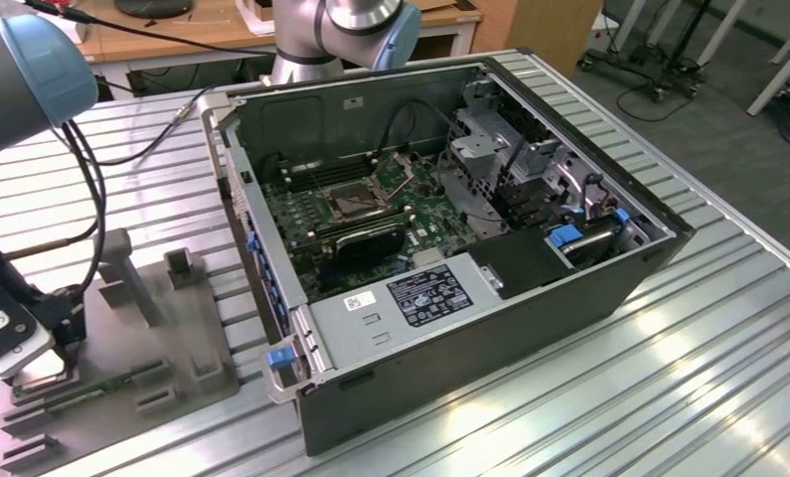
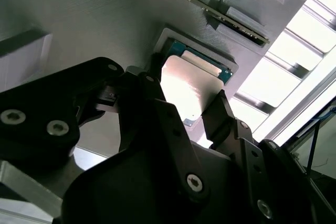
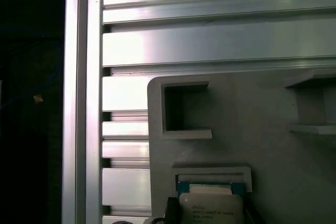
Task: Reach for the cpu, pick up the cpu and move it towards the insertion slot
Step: 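Pick up the cpu and move it towards the insertion slot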
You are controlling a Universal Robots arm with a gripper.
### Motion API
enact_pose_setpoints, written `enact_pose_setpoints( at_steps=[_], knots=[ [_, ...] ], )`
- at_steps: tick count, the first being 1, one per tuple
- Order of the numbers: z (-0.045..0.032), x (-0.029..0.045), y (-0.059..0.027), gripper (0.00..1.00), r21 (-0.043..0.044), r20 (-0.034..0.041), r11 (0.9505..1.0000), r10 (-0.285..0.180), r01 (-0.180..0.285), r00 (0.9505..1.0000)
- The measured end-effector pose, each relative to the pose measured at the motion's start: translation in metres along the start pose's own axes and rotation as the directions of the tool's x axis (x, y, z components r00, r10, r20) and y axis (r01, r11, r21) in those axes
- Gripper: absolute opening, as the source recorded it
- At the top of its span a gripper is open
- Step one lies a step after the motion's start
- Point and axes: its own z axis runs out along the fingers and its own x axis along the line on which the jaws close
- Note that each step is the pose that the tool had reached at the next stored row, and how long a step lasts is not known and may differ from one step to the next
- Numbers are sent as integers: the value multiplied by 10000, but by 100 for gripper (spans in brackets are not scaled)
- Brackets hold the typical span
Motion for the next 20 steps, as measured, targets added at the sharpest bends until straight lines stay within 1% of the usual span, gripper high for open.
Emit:
enact_pose_setpoints(
  at_steps=[2,20],
  knots=[
    [-13,0,0,55,58,1,10000,0,0,10000],
    [-46,-1,0,55,72,2,10000,0,0,10000]
  ],
)
